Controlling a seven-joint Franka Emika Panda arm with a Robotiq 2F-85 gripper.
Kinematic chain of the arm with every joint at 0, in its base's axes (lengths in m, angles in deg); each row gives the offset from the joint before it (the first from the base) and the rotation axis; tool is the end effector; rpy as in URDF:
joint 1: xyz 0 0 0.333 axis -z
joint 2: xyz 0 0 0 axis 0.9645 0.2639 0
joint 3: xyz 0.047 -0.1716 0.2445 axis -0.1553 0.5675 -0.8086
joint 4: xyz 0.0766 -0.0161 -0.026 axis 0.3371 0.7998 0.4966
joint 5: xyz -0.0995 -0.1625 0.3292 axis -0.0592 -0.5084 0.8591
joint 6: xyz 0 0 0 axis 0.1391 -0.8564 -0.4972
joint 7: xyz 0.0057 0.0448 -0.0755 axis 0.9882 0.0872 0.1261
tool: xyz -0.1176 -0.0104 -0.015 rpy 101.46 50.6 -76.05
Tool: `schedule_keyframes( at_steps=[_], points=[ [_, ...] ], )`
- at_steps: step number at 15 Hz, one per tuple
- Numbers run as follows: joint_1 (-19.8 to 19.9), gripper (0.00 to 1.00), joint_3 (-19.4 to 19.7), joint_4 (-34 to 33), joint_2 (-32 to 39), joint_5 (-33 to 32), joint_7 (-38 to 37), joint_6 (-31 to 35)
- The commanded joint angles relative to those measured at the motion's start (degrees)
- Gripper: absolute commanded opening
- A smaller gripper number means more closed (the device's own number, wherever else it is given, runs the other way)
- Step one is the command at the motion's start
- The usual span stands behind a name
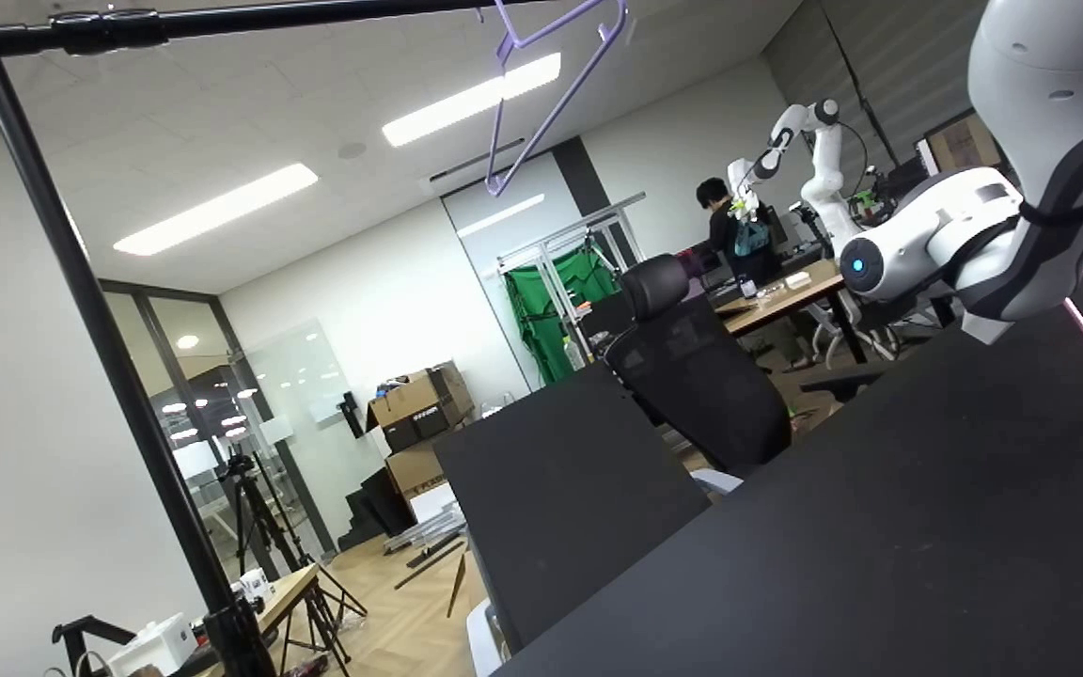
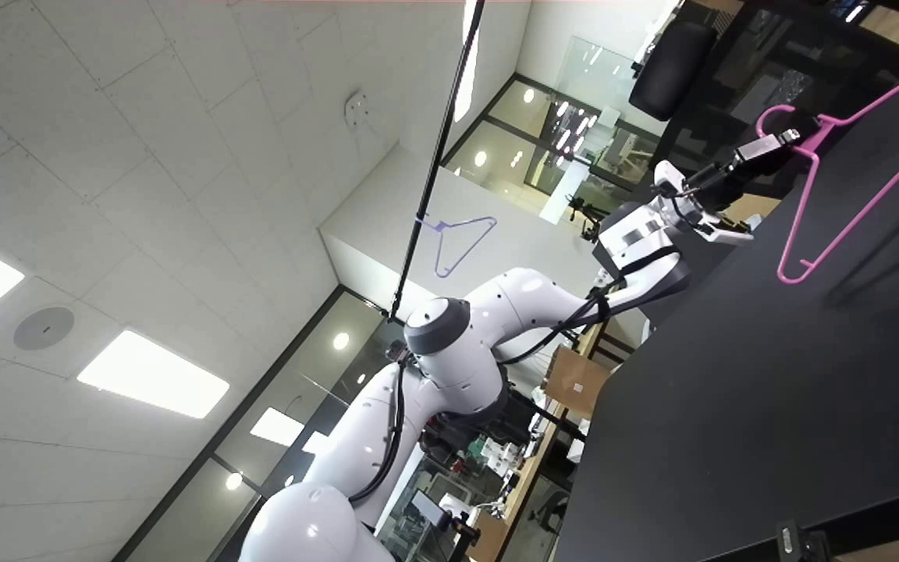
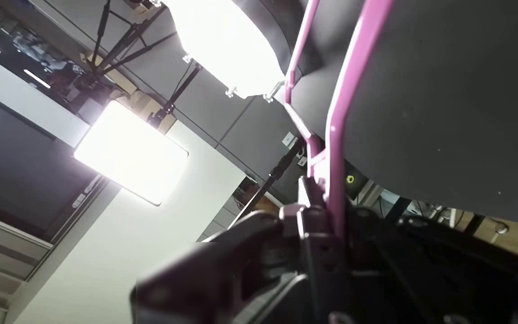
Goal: Put the pink hanger on the table
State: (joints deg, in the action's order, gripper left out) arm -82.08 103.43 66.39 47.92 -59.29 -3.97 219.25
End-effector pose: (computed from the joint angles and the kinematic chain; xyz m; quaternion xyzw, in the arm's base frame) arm 0.7197 -0.2557 0.0934 0.7441 -0.3506 0.2484 0.5116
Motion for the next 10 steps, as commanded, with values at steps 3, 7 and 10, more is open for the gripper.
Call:
schedule_keyframes(
  at_steps=[3, 7, 10],
  points=[
    [1.7, 0.02, -2.0, -1.5, 0.0, -0.7, 3.8, -3.6],
    [2.2, 0.46, -3.8, -1.1, -1.9, 1.2, 11.6, -2.7],
    [3.0, 0.66, -7.6, 0.9, -6.2, 3.6, 20.3, 0.8]
  ],
)
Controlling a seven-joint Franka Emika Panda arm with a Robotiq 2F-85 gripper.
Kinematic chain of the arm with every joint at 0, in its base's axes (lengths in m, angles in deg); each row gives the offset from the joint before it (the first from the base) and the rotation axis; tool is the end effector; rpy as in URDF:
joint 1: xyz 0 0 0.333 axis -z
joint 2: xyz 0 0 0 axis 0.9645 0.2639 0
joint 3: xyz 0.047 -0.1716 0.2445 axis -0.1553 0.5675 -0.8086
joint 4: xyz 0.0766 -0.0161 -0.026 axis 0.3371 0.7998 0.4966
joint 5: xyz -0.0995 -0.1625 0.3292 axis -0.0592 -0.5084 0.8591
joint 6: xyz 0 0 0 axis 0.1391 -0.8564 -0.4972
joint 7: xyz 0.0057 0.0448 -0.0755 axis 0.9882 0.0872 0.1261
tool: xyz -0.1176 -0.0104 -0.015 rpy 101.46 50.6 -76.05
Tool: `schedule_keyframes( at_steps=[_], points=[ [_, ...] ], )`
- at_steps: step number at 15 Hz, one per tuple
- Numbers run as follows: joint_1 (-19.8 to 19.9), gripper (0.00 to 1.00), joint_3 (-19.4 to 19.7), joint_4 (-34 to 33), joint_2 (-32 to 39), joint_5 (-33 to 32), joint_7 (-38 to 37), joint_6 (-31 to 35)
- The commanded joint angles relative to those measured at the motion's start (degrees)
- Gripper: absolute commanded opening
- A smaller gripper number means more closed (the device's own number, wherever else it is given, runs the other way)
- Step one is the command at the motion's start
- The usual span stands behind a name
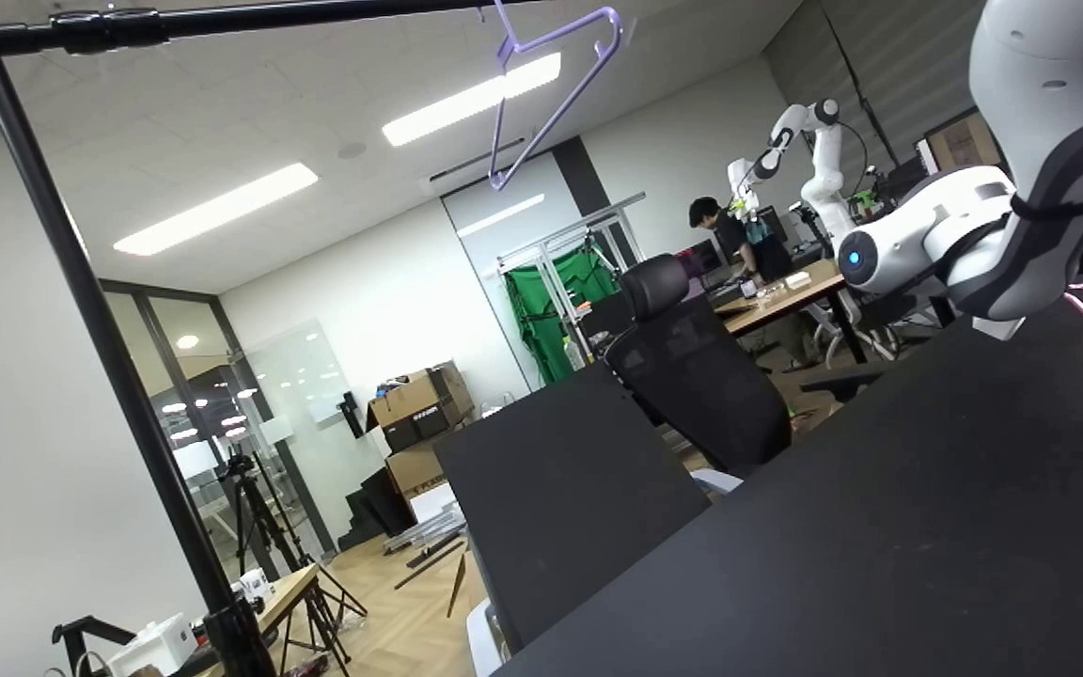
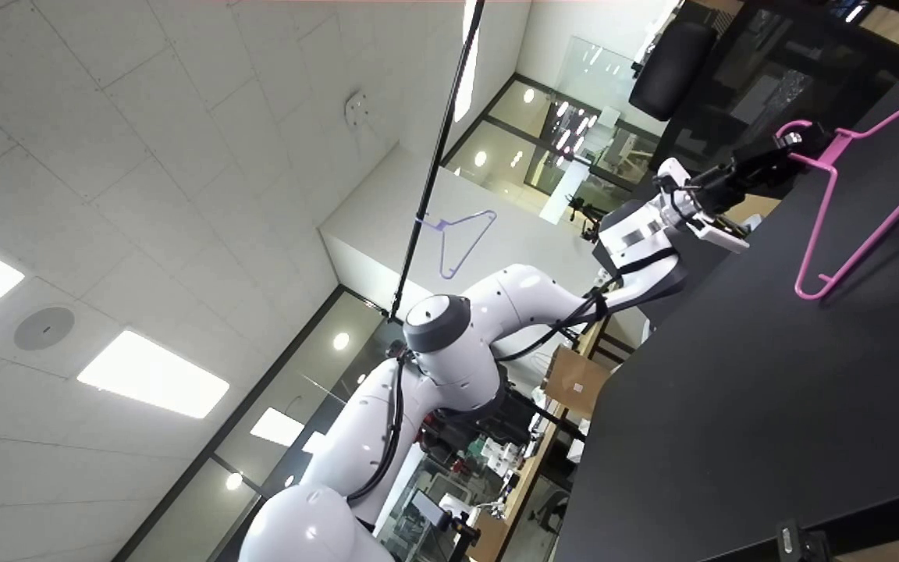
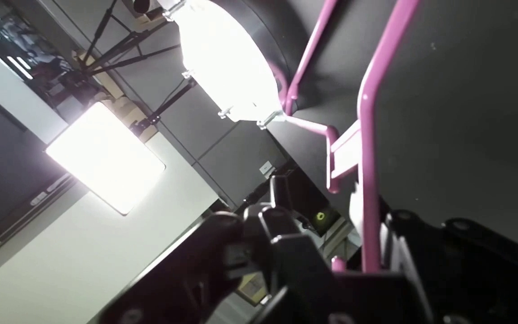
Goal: Put the pink hanger on the table
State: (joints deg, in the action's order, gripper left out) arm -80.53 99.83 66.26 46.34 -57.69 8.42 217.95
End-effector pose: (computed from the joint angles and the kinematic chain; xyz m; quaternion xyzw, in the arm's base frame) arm 0.7174 -0.2552 0.0912 0.7879 -0.3025 0.1778 0.5060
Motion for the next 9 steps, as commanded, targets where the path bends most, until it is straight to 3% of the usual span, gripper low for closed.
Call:
schedule_keyframes(
  at_steps=[1, 5, 9],
  points=[
    [1.9, 0.73, -5.6, 1.9, -6.5, 3.1, 11.4, 3.3],
    [4.3, 0.98, -12.1, 2.8, -12.7, 8.6, 25.4, 3.7],
    [6.8, 1.0, -17.5, 3.0, -16.9, 13.7, 37.1, 0.2]
  ],
)
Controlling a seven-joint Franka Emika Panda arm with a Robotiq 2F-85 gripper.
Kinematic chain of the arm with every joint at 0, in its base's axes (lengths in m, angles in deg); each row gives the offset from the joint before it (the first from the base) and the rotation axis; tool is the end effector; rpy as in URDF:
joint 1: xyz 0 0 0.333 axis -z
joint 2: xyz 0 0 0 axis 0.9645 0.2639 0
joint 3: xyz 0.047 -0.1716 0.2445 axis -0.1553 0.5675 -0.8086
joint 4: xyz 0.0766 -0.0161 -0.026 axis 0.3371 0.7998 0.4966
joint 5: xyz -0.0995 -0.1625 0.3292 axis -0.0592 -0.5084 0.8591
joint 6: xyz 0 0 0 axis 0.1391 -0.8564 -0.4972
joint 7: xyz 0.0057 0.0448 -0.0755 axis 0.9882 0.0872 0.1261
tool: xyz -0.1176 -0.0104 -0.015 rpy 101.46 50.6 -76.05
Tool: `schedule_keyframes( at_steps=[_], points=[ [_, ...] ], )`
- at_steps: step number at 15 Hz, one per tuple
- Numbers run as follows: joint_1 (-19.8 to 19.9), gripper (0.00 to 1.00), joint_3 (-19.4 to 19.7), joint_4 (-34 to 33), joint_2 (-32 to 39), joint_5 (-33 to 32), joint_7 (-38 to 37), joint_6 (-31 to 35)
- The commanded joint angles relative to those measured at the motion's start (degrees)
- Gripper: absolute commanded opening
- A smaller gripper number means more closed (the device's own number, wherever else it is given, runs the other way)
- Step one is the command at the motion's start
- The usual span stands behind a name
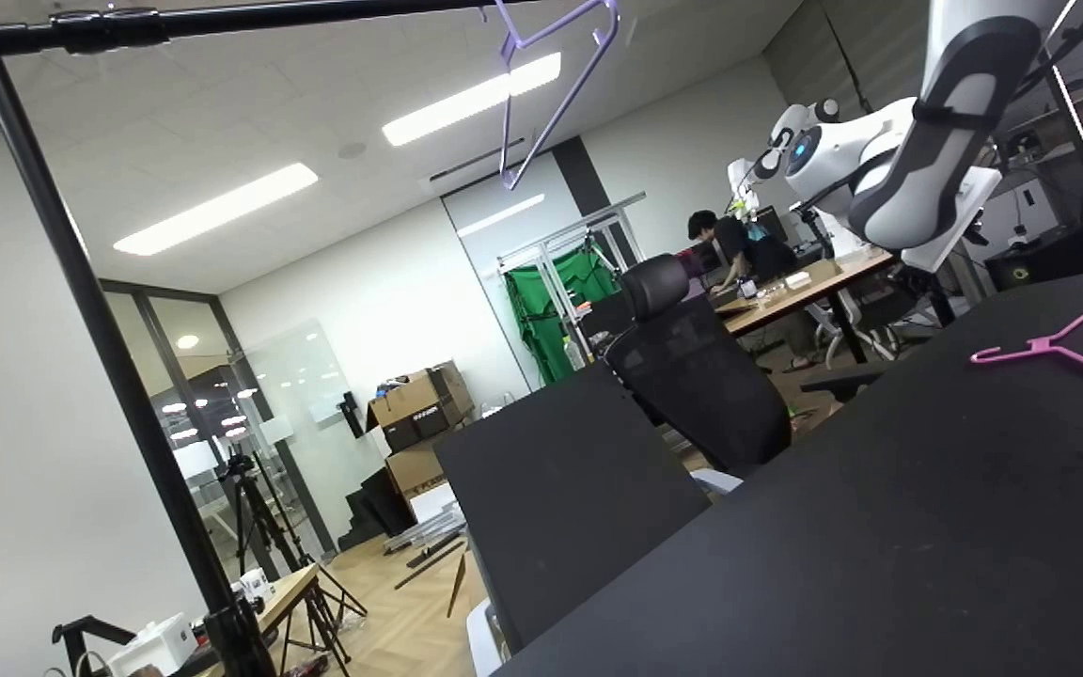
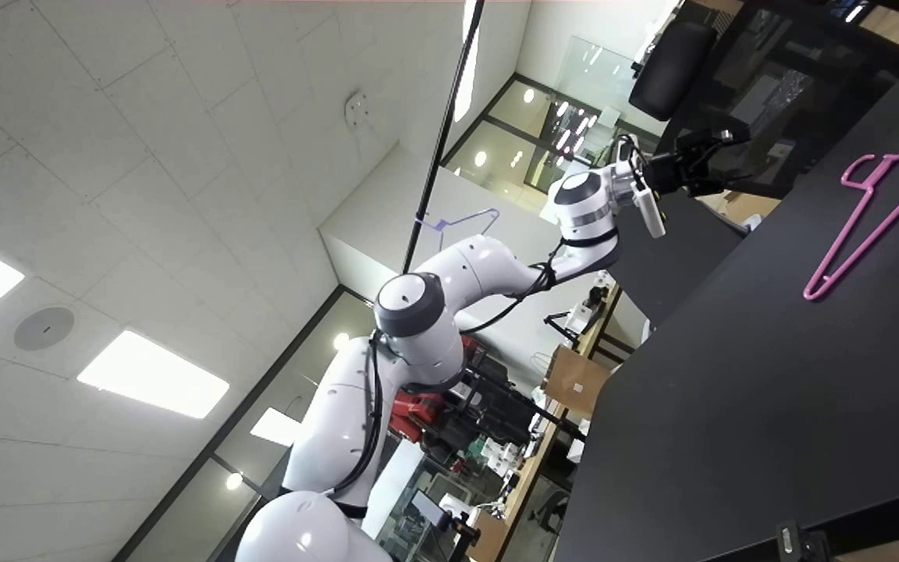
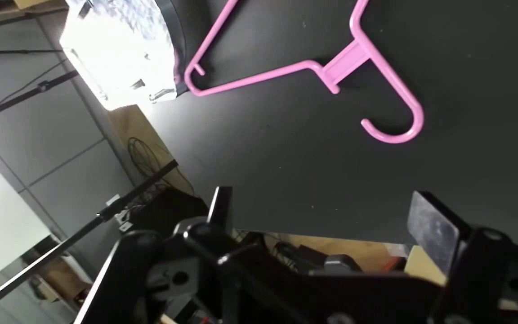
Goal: Put the pink hanger on the table
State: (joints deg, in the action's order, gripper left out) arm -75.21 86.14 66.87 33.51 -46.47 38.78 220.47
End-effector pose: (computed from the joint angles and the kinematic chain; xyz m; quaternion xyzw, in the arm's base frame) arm 0.7518 -0.2262 0.1793 0.9080 -0.2142 0.1223 0.3387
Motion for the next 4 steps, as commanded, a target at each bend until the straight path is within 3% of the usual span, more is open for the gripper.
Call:
schedule_keyframes(
  at_steps=[1, 2, 4],
  points=[
    [1.5, 1.0, -3.9, 2.1, -4.4, 2.8, 7.8, -4.6],
    [1.0, 1.0, -2.2, 0.2, -1.9, 1.8, 4.7, -2.2],
    [1.4, 1.0, -2.9, 0.3, -2.7, 2.1, 6.5, -3.8]
  ],
)
